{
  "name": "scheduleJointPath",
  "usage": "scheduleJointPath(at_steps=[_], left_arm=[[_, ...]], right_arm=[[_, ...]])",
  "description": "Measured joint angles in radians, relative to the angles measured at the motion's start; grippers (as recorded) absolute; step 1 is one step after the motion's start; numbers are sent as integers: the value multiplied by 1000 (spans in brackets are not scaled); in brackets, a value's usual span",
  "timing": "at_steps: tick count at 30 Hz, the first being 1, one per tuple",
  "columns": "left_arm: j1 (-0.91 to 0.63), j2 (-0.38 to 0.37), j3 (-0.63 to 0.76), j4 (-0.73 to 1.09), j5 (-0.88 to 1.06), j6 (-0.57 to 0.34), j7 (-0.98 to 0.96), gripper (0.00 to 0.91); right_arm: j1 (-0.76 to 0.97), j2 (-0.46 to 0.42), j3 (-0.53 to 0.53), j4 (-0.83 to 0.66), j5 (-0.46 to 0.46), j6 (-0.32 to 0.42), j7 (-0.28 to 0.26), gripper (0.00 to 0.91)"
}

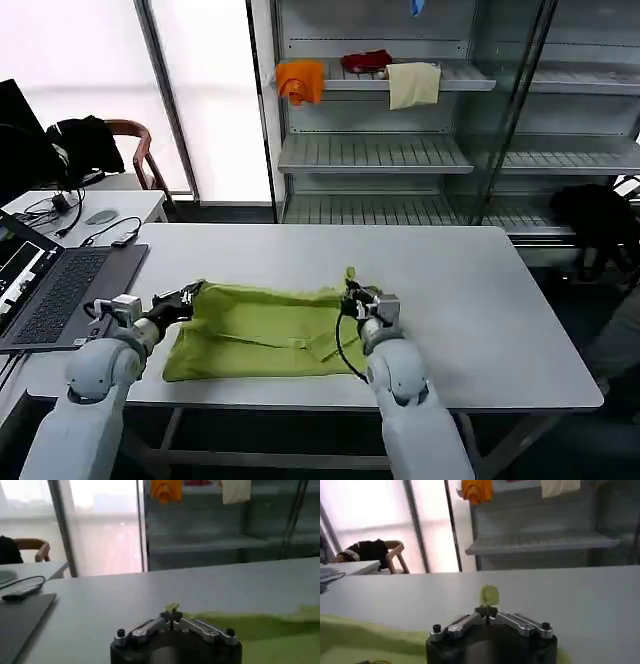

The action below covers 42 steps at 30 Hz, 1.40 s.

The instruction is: Fold and organize the clothes.

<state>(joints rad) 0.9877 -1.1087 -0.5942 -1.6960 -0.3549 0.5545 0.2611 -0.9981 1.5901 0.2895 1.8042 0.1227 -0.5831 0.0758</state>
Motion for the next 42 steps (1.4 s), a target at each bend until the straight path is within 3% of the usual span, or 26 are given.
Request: scheduleJointPath(at_steps=[23, 24, 25, 26, 42], left_arm=[[185, 9, -46, -121, 118, -57, 49, 10], [188, 9, -45, -124, 126, -59, 49, 10], [191, 7, -44, -128, 135, -60, 49, 161], [194, 5, -43, -131, 142, -62, 48, 907], [237, -27, -51, -171, 220, -93, 7, 907]], right_arm=[[-204, -17, 13, 148, -69, 3, -2, 0], [-206, -18, 13, 151, -72, 3, 0, 333], [-208, -18, 12, 152, -75, 3, 2, 907], [-210, -17, 12, 152, -80, 3, 5, 907], [-241, -33, 33, 206, -240, 5, 10, 907]])
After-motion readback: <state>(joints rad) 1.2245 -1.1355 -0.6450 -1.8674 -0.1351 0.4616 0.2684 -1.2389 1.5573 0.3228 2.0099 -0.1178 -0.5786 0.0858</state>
